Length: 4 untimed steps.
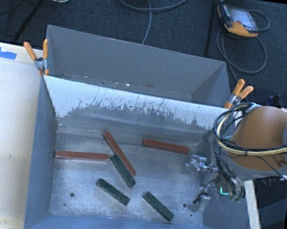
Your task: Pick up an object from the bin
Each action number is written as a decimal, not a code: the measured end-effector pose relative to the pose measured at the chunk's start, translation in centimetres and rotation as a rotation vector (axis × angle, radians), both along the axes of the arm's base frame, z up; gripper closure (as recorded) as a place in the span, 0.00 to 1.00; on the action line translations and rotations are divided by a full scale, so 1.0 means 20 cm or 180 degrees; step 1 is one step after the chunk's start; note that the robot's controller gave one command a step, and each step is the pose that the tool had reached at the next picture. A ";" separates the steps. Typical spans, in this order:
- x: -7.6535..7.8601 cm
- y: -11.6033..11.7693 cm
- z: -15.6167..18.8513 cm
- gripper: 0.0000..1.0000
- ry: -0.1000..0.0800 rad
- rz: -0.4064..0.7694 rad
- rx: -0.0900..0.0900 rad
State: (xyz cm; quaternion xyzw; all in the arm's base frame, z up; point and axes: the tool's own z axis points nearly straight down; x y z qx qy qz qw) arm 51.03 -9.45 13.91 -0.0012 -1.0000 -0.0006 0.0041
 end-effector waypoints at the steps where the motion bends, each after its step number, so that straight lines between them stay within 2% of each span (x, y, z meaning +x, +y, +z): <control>1: -0.13 0.26 -0.36 0.00 -0.0033 0.0245 0.0003; 2: -0.13 0.25 -0.34 1.00 -0.0028 0.0244 -0.0007; 3: -0.17 0.35 0.06 1.00 -0.0036 0.1724 0.0003; 4: -0.17 0.35 0.05 0.00 -0.0025 0.1725 0.0006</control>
Offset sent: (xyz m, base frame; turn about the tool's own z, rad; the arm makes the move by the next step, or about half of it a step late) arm -0.0263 0.0495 -0.0691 -0.0734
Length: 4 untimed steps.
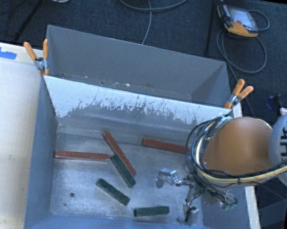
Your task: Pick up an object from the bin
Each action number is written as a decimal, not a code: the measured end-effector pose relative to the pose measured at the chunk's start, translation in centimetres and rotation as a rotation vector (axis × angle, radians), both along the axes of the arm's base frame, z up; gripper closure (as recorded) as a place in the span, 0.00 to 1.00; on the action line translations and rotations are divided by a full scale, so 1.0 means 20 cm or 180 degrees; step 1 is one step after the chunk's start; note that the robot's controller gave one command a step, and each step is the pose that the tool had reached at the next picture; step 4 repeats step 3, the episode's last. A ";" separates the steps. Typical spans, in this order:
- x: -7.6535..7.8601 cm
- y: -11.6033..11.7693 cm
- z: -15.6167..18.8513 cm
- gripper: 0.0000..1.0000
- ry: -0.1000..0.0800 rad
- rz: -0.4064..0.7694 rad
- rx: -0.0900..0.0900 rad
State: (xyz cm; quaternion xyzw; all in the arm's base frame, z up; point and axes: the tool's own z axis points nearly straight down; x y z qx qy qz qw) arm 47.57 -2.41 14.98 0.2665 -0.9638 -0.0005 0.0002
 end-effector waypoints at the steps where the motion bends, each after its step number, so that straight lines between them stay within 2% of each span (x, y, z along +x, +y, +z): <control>1: 0.03 0.08 -0.40 0.00 -0.0074 0.0009 0.0005; 2: 0.00 0.08 -0.40 1.00 -0.0020 0.0012 0.0002; 3: 0.00 0.02 0.34 1.00 -0.0022 0.0646 -0.0005; 4: 0.00 0.02 0.34 1.00 -0.0022 0.0646 -0.0005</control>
Offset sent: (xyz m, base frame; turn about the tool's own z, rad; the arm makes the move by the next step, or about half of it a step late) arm -0.0010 0.0157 -0.0798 -0.0003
